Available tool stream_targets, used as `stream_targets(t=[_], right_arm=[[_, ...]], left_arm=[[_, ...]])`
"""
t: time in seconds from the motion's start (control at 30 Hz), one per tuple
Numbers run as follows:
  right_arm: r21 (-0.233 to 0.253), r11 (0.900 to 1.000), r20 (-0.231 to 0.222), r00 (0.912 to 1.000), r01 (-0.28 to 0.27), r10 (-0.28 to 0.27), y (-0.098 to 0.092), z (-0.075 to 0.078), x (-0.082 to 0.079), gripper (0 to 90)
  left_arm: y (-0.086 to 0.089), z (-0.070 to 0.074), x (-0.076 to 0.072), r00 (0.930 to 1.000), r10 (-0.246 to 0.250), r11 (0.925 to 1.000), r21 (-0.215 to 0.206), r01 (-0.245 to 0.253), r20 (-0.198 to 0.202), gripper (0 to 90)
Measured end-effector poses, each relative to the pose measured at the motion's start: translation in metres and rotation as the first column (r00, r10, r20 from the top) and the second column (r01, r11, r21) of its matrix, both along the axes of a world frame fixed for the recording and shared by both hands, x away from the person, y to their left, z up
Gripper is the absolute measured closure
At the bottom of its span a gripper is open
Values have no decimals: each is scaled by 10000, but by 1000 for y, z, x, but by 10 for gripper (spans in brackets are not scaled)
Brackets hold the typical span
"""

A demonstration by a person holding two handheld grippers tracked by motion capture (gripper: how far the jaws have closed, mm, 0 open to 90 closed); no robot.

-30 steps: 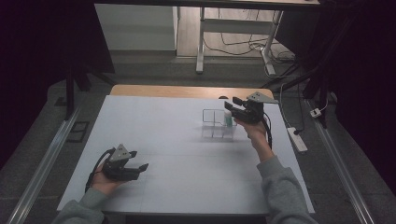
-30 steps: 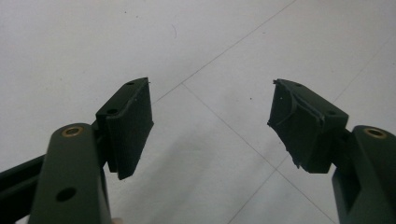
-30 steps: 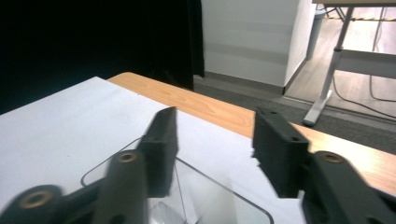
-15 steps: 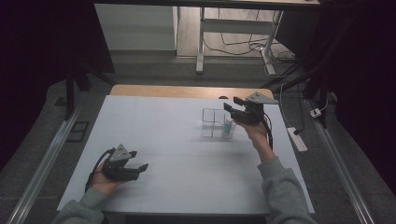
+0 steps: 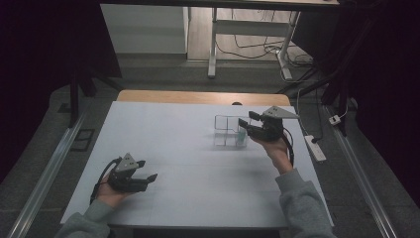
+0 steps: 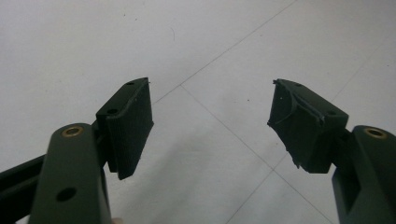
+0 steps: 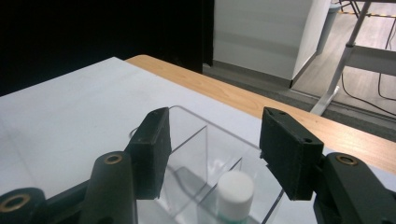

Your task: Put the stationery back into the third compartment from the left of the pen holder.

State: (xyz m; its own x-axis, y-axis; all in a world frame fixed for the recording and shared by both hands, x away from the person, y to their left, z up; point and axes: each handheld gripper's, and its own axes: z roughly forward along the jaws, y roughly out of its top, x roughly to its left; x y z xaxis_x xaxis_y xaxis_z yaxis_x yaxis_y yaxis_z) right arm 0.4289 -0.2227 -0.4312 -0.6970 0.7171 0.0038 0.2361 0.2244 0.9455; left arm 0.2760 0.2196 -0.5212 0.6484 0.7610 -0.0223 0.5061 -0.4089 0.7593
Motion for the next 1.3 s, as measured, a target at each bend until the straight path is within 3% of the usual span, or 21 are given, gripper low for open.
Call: stream_targets(t=[0.33, 0.67, 0.93, 1.3], right_arm=[[-172, 9998, -83, 9999, -135, 133, -13, -3, -27, 428], [-528, 9985, -323, 9994, -114, 97, -44, -21, -58, 422], [-863, 9959, -453, 9987, -262, 223, -54, -36, -85, 415], [-1479, 9879, -893, 9955, -459, 329, -69, -60, -110, 408]], left_arm=[[0, -1, -1, 10000, 17, 10000, -6, -17, -18, 295], [0, 0, -2, 10000, 57, 10000, -43, -57, 6, 295], [0, 0, -2, 10000, 28, 10000, -63, -28, 17, 295], [0, 0, -2, 10000, 40, 10000, -28, -40, 30, 295]])
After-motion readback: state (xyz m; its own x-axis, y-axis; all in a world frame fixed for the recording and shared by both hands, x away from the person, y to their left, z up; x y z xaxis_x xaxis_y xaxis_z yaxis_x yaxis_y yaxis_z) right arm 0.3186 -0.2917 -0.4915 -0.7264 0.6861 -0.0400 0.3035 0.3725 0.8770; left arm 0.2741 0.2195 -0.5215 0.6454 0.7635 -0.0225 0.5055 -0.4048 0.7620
